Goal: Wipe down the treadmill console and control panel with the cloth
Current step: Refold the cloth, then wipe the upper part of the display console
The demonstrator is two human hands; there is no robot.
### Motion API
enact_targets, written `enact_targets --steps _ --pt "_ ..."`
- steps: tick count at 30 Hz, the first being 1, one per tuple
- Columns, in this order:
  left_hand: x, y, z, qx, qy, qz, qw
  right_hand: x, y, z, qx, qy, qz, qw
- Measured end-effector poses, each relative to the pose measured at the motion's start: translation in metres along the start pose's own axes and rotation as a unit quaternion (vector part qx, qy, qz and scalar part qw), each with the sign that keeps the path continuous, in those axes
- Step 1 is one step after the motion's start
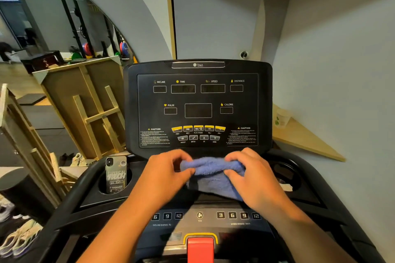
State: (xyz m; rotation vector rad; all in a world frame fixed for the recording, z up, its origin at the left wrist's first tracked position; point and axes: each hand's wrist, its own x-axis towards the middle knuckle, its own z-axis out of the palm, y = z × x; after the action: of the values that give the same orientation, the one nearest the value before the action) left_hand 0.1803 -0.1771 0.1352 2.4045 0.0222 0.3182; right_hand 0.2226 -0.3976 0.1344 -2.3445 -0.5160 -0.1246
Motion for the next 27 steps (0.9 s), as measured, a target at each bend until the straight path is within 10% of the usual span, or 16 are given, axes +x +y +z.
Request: enact_targets --steps 5,14,21,27 --pt "-0.004 0.002 -0.023 0.148 -0.151 0.037 0.977 -0.002 -0.007 -0.014 -0.007 -0.108 -0.043 0.993" --pt "0.012 0.024 0.013 -0.252 -0.424 0.014 0.870 0.016 -0.052 -0.046 0.056 -0.209 -0.112 0.970" --pt "0.014 0.004 0.015 -0.526 -0.194 -0.187 0.807 0.029 0.026 -0.033 0.115 -0.039 0.052 0.991" --pt "0.085 -0.020 -0.044 -0.328 0.173 -0.199 0.907 0.020 0.116 -0.006 -0.029 0.012 0.200 0.979"
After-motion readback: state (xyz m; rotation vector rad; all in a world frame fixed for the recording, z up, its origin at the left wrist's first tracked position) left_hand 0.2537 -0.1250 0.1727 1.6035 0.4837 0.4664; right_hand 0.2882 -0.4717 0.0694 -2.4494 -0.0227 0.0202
